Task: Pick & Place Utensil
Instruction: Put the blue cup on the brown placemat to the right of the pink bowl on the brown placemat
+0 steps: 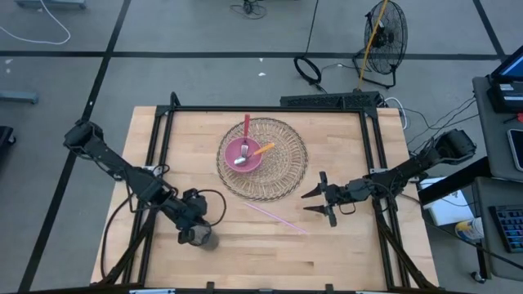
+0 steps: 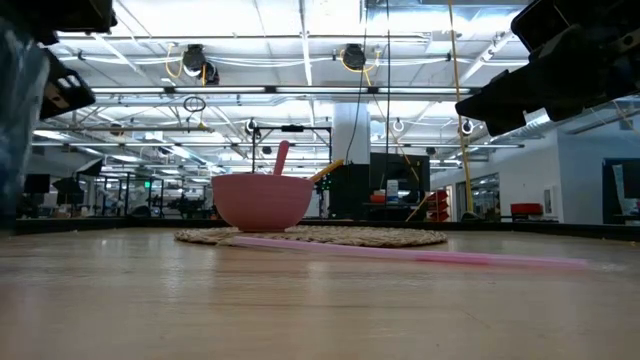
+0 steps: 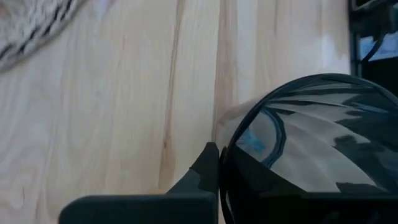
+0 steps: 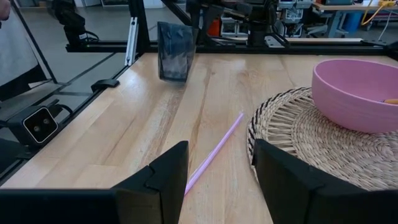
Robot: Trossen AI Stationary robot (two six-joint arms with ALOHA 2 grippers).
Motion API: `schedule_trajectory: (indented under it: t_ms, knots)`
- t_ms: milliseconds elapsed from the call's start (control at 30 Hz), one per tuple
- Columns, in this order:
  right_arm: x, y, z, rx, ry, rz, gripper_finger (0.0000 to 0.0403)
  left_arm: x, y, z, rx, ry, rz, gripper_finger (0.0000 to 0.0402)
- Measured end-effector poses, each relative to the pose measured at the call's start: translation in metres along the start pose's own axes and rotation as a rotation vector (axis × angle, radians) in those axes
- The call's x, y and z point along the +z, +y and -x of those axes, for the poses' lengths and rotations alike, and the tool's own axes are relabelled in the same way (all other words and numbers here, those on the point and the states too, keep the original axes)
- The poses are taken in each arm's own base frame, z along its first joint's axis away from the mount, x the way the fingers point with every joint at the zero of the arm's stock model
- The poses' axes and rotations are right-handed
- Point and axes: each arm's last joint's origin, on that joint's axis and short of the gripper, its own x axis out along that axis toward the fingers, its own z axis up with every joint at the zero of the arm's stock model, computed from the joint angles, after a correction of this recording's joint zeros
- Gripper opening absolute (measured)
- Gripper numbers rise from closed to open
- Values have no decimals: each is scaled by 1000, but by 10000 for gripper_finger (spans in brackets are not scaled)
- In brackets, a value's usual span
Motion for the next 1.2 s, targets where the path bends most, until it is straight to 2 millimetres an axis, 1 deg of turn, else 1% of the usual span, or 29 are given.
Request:
schedule_trajectory:
  t_ms: [167,233,300,500,767,833,1033,1100,1200]
  knots:
    - [0,0,0,0,0,0,171,9,3,0,-15,-50,-31,34]
    - [0,0,0,0,0,0,171,12,5,0,-17,-63,-43,37]
    - [0,0,0,0,1,1,171,15,6,0,-22,-83,-57,34]
    - [0,0,0,0,0,0,171,28,10,0,-37,-169,-126,8]
    - [0,0,0,0,0,5,171,49,20,0,-27,-302,-156,31]
    - [0,0,0,0,0,8,171,55,23,-3,-19,-331,-172,30]
    - [0,0,0,0,0,8,171,71,30,-18,-40,-380,-239,8]
    - [0,0,0,0,0,8,171,75,34,-24,-46,-382,-245,8]
    - [0,0,0,0,1,12,171,83,37,-31,-40,-370,-234,22]
